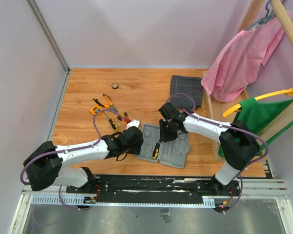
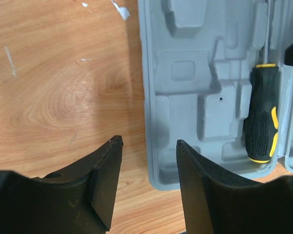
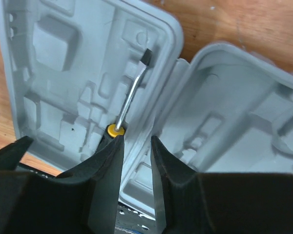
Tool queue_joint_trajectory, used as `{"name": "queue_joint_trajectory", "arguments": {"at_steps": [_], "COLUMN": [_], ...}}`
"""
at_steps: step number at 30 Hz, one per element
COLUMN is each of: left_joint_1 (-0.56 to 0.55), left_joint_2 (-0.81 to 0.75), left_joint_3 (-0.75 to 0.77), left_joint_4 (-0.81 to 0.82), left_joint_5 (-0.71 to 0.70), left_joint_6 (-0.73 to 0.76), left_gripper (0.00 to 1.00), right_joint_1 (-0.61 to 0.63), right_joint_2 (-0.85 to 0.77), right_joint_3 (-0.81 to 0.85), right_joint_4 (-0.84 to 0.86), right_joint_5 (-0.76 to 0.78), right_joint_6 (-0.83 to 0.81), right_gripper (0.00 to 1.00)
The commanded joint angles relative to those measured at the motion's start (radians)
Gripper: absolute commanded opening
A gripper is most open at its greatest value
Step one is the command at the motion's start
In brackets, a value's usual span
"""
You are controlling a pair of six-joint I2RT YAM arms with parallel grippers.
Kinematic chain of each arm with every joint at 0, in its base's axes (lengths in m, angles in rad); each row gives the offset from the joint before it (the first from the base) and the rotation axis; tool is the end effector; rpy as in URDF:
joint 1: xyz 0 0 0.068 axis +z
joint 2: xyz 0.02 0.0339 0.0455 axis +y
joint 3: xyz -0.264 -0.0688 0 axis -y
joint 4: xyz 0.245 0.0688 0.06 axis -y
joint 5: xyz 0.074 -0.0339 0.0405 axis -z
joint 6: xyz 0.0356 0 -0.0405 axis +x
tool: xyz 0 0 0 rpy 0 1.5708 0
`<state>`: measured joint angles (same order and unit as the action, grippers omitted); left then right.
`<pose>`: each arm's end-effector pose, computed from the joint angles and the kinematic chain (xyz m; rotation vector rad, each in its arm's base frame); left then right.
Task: Sort the tools into containers
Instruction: Adjust the screwdriver in the storage box.
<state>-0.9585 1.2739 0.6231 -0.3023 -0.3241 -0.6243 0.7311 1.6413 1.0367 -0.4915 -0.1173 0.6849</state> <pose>0.1452 -0.1870 0.1774 0.2839 2.4580 -0.2769 0.2386 0.2196 0.1897 -0.1045 2.7996 0.5656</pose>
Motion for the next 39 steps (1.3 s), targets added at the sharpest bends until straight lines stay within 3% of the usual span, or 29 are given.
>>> {"name": "queue_joint_trajectory", "arguments": {"at_steps": [1, 11, 20, 28, 35, 39], "left_joint_1": [0.003, 0.0, -0.026, -0.025, -0.022, -0.022], "left_joint_2": [-0.001, 0.023, 0.016, -0.058, -0.063, -0.037], "left_joint_3": [-0.035, -0.063, -0.045, -0.062, -0.077, -0.073], "left_joint_4": [0.11, 0.196, 0.171, 0.114, 0.136, 0.149], "left_joint_5": [0.075, 0.185, 0.142, 0.036, 0.019, 0.032], "left_joint_6": [0.009, -0.003, -0.018, -0.021, -0.012, -0.004], "left_gripper": [0.53, 0.54, 0.54, 0.55, 0.55, 0.54], "right_joint_1": [-0.014, -0.044, -0.068, -0.065, -0.023, 0.035], "right_joint_2": [0.033, 0.079, 0.086, -0.044, -0.141, -0.151], "right_joint_3": [-0.015, 0.057, 0.129, 0.061, -0.028, -0.049], "right_joint_4": [0.077, 0.102, 0.07, 0.041, 0.05, 0.049], "right_joint_5": [-0.091, -0.111, -0.05, 0.059, 0.03, 0.006], "right_joint_6": [0.009, -0.086, -0.176, -0.181, -0.143, -0.126], "right_gripper": [0.3, 0.32, 0.4, 0.48, 0.48, 0.42]}}
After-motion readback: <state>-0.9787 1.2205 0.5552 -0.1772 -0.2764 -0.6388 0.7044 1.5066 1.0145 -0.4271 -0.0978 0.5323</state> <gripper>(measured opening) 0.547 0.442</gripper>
